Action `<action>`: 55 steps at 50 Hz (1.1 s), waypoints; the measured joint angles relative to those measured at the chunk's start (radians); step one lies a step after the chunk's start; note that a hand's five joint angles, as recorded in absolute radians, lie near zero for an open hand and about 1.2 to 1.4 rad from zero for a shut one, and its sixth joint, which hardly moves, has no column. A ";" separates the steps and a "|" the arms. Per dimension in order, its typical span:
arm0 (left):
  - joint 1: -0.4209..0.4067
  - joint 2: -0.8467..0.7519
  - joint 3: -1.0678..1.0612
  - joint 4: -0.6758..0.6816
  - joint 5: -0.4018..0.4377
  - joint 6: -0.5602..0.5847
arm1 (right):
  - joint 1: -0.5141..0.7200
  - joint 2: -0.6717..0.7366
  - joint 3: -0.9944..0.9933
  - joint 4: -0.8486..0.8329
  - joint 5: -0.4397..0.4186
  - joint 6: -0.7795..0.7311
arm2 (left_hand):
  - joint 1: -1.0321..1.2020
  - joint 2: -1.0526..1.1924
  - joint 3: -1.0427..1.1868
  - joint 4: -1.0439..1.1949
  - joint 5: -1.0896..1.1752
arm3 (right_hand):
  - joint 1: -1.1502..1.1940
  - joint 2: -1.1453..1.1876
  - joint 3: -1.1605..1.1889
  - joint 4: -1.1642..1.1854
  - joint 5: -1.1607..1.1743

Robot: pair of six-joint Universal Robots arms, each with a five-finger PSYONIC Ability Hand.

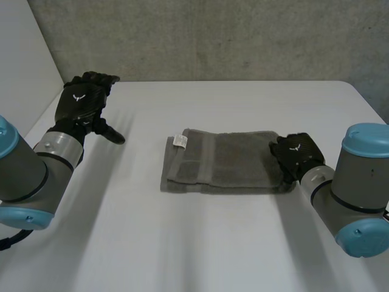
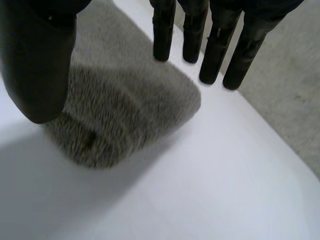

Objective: Fold the towel.

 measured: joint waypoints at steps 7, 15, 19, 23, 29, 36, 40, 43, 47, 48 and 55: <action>0.000 -0.003 0.000 0.000 -0.001 -0.001 | -0.025 0.063 -0.023 -0.001 -0.045 -0.011 | 0.000 0.000 0.000 0.000 0.000 | 0.533 0.527 0.518 0.517 0.510; 0.000 0.001 -0.001 0.001 -0.002 -0.001 | -0.035 0.054 -0.065 -0.009 -0.047 -0.021 | 0.000 0.000 0.000 0.000 0.000 | 0.847 0.887 0.881 0.881 0.873; -0.004 0.005 0.010 0.002 -0.002 0.000 | -0.022 0.009 -0.121 -0.019 -0.052 -0.035 | 0.000 0.000 0.000 0.000 0.000 | 0.850 0.889 0.882 0.881 0.873; -0.012 0.010 0.029 0.002 -0.002 -0.002 | 0.036 0.002 -0.201 -0.016 -0.068 -0.064 | 0.000 0.000 0.000 0.000 0.000 | 0.850 0.889 0.885 0.881 0.875; -0.026 0.016 0.082 -0.003 -0.006 -0.026 | 0.230 0.083 -0.362 0.016 -0.122 -0.173 | 0.000 0.000 0.000 0.000 0.000 | 0.858 0.889 0.886 0.881 0.880; -0.041 0.019 0.146 -0.009 -0.025 -0.056 | 0.430 0.249 -0.500 0.107 -0.177 -0.370 | 0.000 0.000 0.000 0.000 0.000 | 0.858 0.889 0.887 0.881 0.880; -0.049 0.017 0.159 -0.010 -0.031 -0.059 | 0.468 0.294 -0.515 0.136 -0.176 -0.413 | 0.000 0.000 0.000 0.000 0.000 | 0.312 0.321 0.335 0.348 0.326; -0.054 0.012 0.162 -0.009 -0.033 -0.058 | 0.473 0.293 -0.506 0.143 -0.162 -0.411 | 0.000 0.000 0.000 0.000 0.000 | -0.109 -0.128 -0.111 -0.116 -0.149; -0.060 0.001 0.167 -0.008 -0.032 -0.057 | 0.461 0.253 -0.481 0.141 -0.130 -0.359 | 0.000 0.000 0.000 0.000 0.000 | -0.202 -0.211 -0.216 -0.207 -0.233; -0.063 -0.006 0.172 -0.009 -0.032 -0.057 | 0.452 0.234 -0.469 0.140 -0.119 -0.331 | 0.000 0.000 0.000 0.000 0.000 | -0.207 -0.211 -0.216 -0.207 -0.233; -0.100 -0.055 0.203 -0.022 -0.033 -0.060 | 0.381 0.097 -0.385 0.122 -0.085 -0.114 | 0.000 0.000 0.000 0.000 0.000 | -0.209 -0.211 -0.216 -0.207 -0.233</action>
